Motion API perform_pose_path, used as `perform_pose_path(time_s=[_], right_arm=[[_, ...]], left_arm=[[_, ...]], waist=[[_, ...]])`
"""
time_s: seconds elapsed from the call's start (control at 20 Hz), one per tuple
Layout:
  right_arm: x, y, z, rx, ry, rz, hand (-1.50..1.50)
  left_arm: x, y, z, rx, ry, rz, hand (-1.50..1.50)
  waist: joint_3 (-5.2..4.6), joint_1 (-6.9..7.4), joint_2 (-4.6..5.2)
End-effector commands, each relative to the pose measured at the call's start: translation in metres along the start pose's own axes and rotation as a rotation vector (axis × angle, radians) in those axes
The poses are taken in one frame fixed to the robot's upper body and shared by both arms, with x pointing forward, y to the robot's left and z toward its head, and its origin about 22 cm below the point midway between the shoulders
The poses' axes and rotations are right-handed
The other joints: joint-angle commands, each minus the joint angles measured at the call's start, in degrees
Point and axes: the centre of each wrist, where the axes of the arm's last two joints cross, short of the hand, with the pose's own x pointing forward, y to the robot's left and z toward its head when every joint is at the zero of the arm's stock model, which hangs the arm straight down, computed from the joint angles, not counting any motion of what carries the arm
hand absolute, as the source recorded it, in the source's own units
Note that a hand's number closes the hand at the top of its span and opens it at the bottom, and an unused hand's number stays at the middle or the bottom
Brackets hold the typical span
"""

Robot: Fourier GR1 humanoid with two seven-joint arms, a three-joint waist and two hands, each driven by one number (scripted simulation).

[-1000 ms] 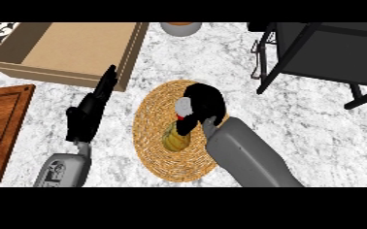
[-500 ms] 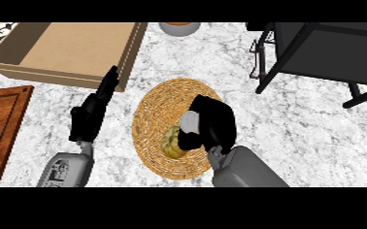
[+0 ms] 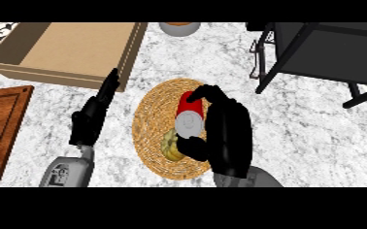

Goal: Pick the can from the placemat and place it in the tiered shelf

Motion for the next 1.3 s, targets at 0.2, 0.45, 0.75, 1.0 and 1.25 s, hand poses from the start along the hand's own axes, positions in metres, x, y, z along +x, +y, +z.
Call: perform_pose_path(time_s=[0.2,0.45,0.75,1.0,1.25], right_arm=[[0.033,-0.059,0.005,-0.275,0.109,0.026,1.5],[0.046,-0.105,0.01,-0.41,0.106,0.03,1.5],[0.055,-0.128,-0.006,-0.529,0.132,0.105,1.5],[0.061,-0.17,-0.029,-0.562,0.134,0.091,1.5],[0.055,-0.179,-0.066,-0.633,0.148,0.129,1.5]], left_arm=[[0.004,-0.008,0.004,-0.003,0.003,0.001,0.0],[-0.003,-0.003,0.009,-0.009,-0.007,0.013,0.0],[0.003,0.006,-0.004,0.003,-0.007,0.006,0.0],[-0.014,0.001,0.007,0.009,-0.003,0.008,0.0],[-0.005,-0.011,-0.014,-0.005,-0.014,0.004,0.0]], waist=[[-0.05,0.19,-0.08],[-0.07,0.14,-0.14],[-0.08,-0.17,0.03],[-0.06,0.23,0.17],[-0.03,0.3,0.39]])
